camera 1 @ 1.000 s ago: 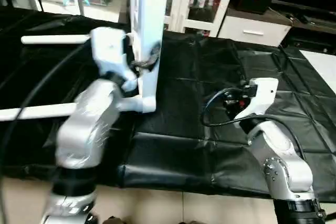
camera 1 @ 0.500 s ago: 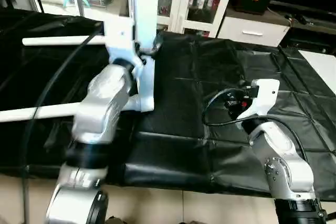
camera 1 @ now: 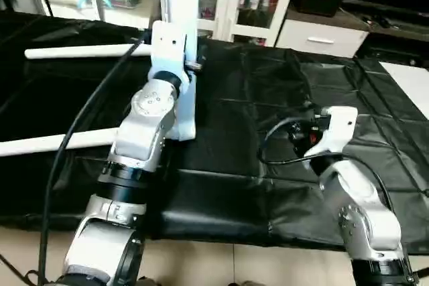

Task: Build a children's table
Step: Flip table

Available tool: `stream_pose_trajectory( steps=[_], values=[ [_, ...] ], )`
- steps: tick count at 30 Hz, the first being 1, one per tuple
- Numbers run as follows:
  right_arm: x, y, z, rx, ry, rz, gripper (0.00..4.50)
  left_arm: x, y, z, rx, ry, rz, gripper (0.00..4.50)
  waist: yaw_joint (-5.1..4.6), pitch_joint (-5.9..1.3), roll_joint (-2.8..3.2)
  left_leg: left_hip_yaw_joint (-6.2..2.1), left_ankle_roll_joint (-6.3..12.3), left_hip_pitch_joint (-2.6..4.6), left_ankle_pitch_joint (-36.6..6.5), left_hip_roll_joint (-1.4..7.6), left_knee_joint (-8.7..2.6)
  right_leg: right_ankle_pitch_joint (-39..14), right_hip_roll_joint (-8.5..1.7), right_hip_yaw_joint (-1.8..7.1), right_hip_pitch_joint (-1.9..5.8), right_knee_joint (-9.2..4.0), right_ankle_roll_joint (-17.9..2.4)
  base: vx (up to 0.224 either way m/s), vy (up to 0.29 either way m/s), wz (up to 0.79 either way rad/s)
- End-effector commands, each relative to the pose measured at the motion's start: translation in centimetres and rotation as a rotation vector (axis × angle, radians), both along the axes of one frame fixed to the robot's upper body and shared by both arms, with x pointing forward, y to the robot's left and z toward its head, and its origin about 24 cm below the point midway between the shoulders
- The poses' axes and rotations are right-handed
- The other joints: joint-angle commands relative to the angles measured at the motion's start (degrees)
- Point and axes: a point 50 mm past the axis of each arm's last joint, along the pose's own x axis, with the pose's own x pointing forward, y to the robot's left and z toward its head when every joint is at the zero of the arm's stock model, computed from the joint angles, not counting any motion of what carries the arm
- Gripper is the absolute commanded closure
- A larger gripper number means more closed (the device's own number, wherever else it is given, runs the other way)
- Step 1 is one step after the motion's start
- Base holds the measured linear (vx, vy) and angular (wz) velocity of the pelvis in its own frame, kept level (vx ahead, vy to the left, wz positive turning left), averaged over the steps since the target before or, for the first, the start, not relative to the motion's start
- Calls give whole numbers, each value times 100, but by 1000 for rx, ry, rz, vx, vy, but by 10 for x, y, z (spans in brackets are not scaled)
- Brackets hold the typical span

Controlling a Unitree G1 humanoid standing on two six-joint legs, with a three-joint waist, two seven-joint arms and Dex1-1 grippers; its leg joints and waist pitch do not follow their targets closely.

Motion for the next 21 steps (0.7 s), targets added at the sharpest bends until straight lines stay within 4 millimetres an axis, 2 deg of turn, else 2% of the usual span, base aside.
stream_pose_trajectory(
  steps=[1,4,5,7,8,9,12,15,19,20,21],
  values=[
    [-1,-4,4,-19,-7,4,346,-2,3,7,-8,-50,8,110,15,-378,64,-23,-226,73,-1763,46,-518,-1855,-162,111,272,-450,-489,0,0,0],
    [-3,-1,1,-47,6,87,346,-6,2,10,-3,-83,-45,129,38,-380,58,-26,-181,69,-1656,57,-519,-1708,-162,109,293,-432,-521,0,0,0],
    [-8,3,-2,-85,9,170,346,-11,-4,11,-2,-103,-129,150,43,-381,47,-17,-157,64,-1582,59,-516,-1626,-166,114,295,-426,-546,0,0,0],
    [-11,4,-3,-96,10,204,346,-14,-6,11,-8,-107,-166,156,69,-383,56,-8,-146,66,-1509,67,-510,-1521,-171,122,296,-414,-586,0,0,0],
    [-13,6,-4,-87,16,229,346,-19,-12,11,-15,-112,-240,157,76,-391,39,1,-100,67,-1381,79,-506,-1255,-167,125,295,-386,-702,0,0,0],
    [-14,7,-4,-85,18,238,346,-21,-15,10,-15,-111,-269,157,86,-389,50,0,-89,69,-1349,78,-507,-1221,-168,123,295,-377,-733,0,0,0],
    [-16,9,-6,-90,27,249,346,-26,-22,7,-24,-102,-298,174,159,-385,65,24,-103,111,-1329,93,-503,-1185,-163,131,265,-371,-785,0,0,0],
    [-16,8,-11,-121,48,226,346,-30,-34,7,-69,-87,-314,186,205,-373,58,41,-166,129,-1402,98,-511,-1226,-162,135,252,-388,-759,0,0,0],
    [-13,1,-14,-153,67,166,346,-36,-46,11,-132,-85,-364,205,223,-380,36,41,-210,97,-1356,88,-505,-1300,-172,144,269,-388,-646,0,0,0],
    [-9,-8,-15,-165,74,94,346,-39,-58,15,-159,-89,-387,208,218,-381,19,35,-209,73,-1347,82,-507,-1377,-175,142,286,-391,-556,0,0,0],
    [-7,-13,-14,-167,75,60,346,-41,-62,16,-171,-89,-388,211,220,-380,22,38,-226,80,-1347,83,-504,-1386,-171,139,276,-402,-536,0,0,0]
  ],
)
